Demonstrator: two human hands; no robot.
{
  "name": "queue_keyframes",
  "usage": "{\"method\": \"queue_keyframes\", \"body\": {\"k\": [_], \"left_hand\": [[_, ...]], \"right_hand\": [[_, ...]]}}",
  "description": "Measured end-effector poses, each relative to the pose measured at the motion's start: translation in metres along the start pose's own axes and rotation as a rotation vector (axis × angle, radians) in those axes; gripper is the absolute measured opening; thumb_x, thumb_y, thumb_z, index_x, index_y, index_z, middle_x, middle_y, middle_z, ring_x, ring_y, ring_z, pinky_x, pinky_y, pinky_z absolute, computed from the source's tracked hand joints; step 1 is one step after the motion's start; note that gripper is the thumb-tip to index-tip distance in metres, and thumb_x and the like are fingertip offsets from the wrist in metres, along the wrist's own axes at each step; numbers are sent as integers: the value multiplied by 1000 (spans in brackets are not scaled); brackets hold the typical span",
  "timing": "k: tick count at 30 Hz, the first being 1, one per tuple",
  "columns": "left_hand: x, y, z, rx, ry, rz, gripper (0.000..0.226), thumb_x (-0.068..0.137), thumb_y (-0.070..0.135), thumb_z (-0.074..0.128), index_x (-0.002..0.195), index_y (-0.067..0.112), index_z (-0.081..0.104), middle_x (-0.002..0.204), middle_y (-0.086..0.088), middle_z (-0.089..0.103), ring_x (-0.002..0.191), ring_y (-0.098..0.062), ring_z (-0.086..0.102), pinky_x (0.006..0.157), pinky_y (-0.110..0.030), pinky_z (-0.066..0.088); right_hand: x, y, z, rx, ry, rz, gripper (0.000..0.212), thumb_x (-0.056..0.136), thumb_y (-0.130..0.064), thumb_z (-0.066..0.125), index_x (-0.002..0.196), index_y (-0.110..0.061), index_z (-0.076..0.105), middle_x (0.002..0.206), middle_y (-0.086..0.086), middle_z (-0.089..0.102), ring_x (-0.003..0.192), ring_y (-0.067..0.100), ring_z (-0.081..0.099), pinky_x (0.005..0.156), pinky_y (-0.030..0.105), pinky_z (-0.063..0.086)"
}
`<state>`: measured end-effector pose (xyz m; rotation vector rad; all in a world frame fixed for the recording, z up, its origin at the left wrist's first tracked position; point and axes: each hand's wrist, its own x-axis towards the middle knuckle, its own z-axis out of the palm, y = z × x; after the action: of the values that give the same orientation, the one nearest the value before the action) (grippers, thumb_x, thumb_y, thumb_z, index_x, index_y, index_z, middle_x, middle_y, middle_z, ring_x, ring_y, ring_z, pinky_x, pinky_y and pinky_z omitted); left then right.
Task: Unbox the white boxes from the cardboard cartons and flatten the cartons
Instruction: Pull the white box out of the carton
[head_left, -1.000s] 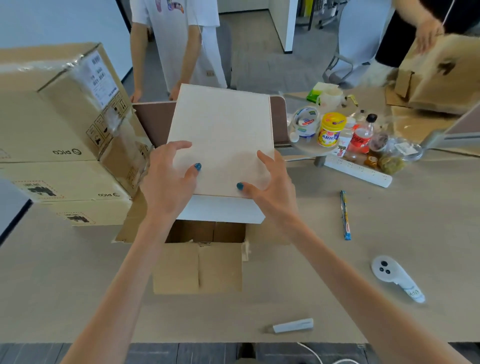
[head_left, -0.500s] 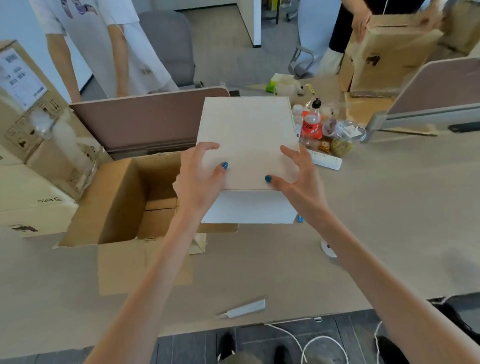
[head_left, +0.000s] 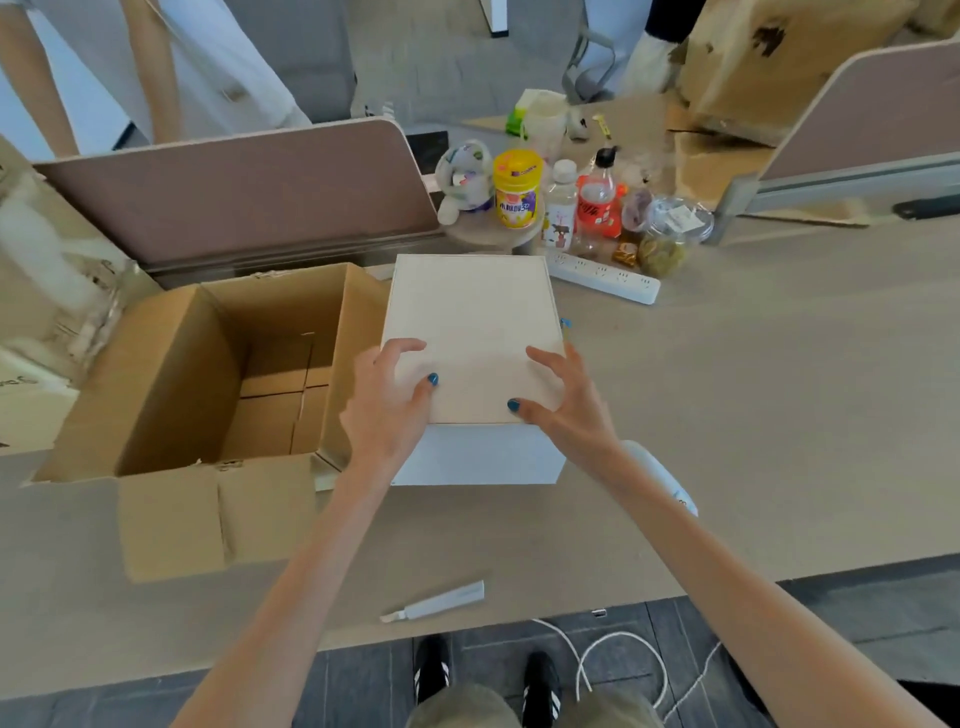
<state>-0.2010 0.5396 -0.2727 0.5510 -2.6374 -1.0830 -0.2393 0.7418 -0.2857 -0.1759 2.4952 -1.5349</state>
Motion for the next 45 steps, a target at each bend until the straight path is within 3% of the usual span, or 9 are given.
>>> {"method": "queue_keyframes", "body": {"k": [5,9,15,19,22,26,29,33,45], "left_hand": [[6,-23,24,-21,-27,-31,34,92,24,66,122,37,56,137,5,50,117,-6,44,98,-34,37],[3,-29,43,-6,-61,-59,36,93,26,65,126,32,55,138,4,43,96,4,37,91,-33,39],[-1,-35,60,104,-166,-27,46,92,36,66,135,33,49,143,-4,36,105,-19,54,84,-37,49],[0,-48,55,153,-201,56,50,92,40,65,139,31,49,149,-3,34,139,-23,30,97,-42,47],[-7,-56,47,225,-267,151,63,88,56,59,144,32,45,159,1,19,149,-21,9,100,-40,43],[-9,-60,38,330,-405,222,81,84,67,54,154,39,26,165,12,-7,149,-4,-19,103,-33,41],[-5,-59,36,392,-411,266,85,79,70,46,155,39,24,166,11,-5,149,-2,-17,101,-33,46],[0,-59,39,401,-398,290,84,79,68,46,155,38,26,166,10,-3,149,-2,-15,100,-32,47],[32,-49,62,398,-386,328,78,87,61,58,154,39,26,166,9,-2,150,-4,-13,102,-33,45]], "right_hand": [[17,23,9,8,-53,-1,62,80,-19,75,135,-29,50,155,-9,21,135,12,33,106,31,35],[30,39,8,-41,-60,-26,57,79,-12,73,130,-29,54,157,-11,15,136,12,32,103,36,40],[40,61,3,-178,-108,-33,62,79,-11,72,135,-26,50,161,-4,1,143,18,24,98,27,36],[38,63,3,-301,-98,-60,63,83,-20,69,140,-28,43,161,0,-3,147,18,10,104,35,35],[34,67,5,-453,-82,-143,64,88,-26,64,146,-25,37,161,8,-5,149,23,-7,119,41,18],[30,71,9,-579,-95,-332,70,88,-49,59,146,-17,37,162,6,4,149,22,-4,121,36,6],[28,78,14,-604,-116,-414,86,80,-67,50,146,-14,38,160,3,16,149,17,8,121,36,8],[33,83,13,-584,-65,-435,80,80,-53,67,146,-15,40,158,0,23,147,13,15,120,34,15],[64,73,-10,-603,-132,-363,79,84,-50,67,149,-21,32,160,-7,12,147,5,2,117,20,-4]]}}
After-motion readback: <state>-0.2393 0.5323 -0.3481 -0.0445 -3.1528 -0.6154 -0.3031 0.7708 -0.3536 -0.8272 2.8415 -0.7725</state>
